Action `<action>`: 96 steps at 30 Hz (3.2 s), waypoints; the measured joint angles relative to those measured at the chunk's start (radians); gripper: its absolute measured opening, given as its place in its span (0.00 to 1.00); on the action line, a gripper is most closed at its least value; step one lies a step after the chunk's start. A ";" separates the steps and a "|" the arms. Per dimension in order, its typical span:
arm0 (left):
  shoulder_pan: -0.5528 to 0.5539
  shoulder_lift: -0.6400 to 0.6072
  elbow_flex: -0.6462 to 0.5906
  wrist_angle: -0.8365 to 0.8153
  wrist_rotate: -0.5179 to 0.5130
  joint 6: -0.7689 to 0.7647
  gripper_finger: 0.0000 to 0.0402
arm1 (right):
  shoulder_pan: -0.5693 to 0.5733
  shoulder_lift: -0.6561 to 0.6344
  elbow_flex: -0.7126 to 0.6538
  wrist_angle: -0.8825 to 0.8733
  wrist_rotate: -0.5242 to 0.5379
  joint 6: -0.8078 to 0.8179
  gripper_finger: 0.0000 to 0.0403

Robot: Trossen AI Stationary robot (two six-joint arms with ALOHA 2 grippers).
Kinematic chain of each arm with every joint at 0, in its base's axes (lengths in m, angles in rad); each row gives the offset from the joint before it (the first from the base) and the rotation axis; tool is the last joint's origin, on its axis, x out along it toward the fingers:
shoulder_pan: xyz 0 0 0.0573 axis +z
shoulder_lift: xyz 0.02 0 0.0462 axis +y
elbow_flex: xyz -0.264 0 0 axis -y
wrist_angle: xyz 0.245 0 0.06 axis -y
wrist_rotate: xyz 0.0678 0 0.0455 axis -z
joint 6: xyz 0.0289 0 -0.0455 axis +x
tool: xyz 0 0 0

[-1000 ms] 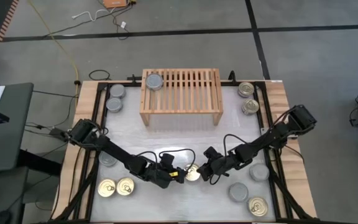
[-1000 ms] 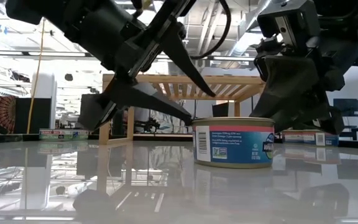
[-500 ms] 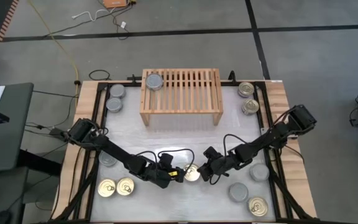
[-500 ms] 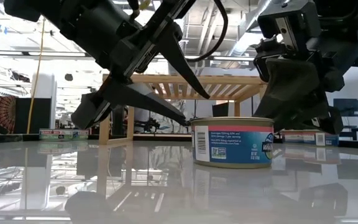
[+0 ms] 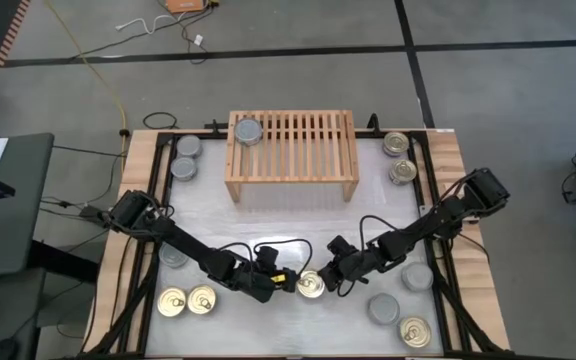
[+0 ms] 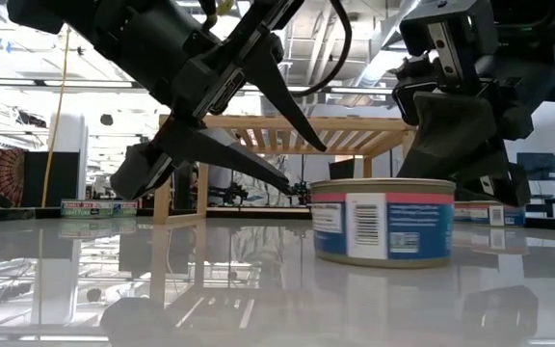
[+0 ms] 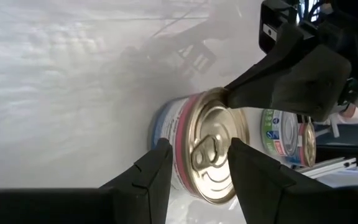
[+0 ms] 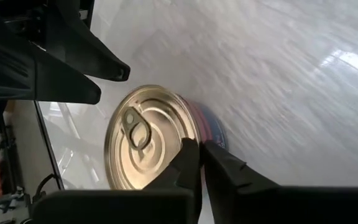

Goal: Stack canned seafood by type on shelf
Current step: Put the blue and pink tuna can on the shelf

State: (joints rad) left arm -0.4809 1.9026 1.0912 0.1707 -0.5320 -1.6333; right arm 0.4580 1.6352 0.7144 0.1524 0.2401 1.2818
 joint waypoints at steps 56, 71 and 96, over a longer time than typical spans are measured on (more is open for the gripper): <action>-0.057 0.109 0.009 0.214 0.047 -0.199 0.75 | 0.000 0.001 -0.002 -0.007 0.001 0.028 0.05; -0.043 0.112 0.008 0.231 -0.030 -0.179 0.75 | -0.001 0.001 -0.002 -0.010 -0.001 0.026 0.05; -0.029 0.112 0.008 0.237 0.008 -0.213 0.75 | -0.018 0.002 -0.002 0.009 -0.007 0.016 0.05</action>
State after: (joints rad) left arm -0.5095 2.0144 1.0996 0.4074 -0.5236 -1.8462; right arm 0.4401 1.6371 0.7124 0.1612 0.2333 1.2974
